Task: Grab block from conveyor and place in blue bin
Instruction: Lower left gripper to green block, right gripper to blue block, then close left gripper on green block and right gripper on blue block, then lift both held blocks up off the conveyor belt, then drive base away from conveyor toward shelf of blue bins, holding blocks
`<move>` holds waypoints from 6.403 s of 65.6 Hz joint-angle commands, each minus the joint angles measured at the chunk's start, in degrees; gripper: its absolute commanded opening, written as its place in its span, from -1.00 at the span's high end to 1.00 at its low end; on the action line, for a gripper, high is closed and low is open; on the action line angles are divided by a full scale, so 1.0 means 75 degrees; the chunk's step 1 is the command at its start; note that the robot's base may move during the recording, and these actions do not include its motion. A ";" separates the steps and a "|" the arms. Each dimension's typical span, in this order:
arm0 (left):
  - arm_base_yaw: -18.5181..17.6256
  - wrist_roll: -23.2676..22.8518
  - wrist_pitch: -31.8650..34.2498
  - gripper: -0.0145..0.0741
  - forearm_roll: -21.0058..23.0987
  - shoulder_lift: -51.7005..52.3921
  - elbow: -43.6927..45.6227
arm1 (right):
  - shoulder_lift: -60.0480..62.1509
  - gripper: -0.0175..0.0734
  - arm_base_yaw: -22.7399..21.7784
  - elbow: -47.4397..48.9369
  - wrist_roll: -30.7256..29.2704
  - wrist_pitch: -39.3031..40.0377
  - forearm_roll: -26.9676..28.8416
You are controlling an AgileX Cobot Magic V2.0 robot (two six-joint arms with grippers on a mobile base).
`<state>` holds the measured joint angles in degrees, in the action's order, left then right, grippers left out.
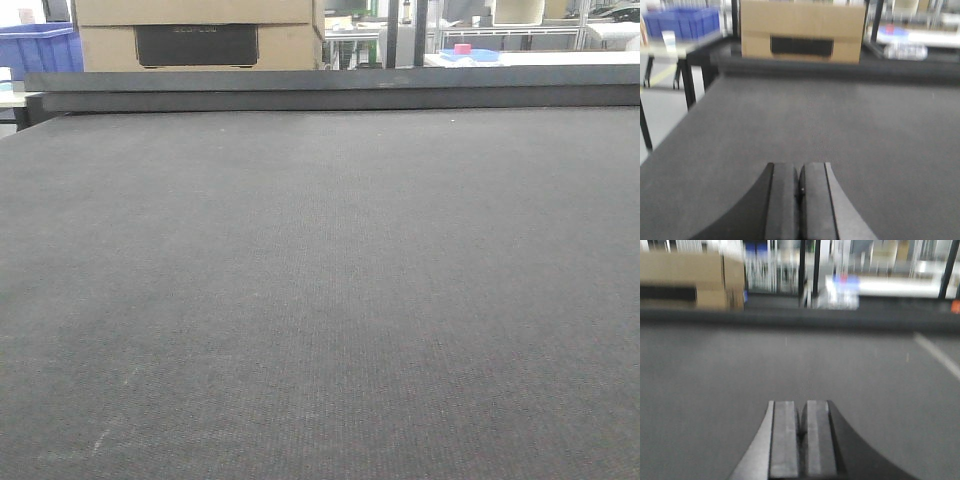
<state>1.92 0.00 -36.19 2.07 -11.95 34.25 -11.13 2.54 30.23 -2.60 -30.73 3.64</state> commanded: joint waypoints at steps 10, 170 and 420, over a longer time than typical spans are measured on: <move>0.0013 0.0000 -0.2133 0.92 0.0306 -0.2356 0.1860 | -0.2830 0.97 -0.0019 0.1452 -0.0013 -0.2020 -0.0062; 0.0013 -0.1021 -0.3293 0.13 -0.0276 -0.9290 0.3279 | -0.9248 0.98 -0.0471 0.3801 0.0347 -0.3434 0.0579; 0.0013 0.0845 0.3935 0.92 0.1572 0.0514 -0.1727 | 0.1160 0.98 -0.0454 -0.1371 -0.0585 0.2049 0.1236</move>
<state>1.92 6.08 -7.43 13.38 -8.41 21.36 -2.79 -0.90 20.15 -6.71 -16.81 12.90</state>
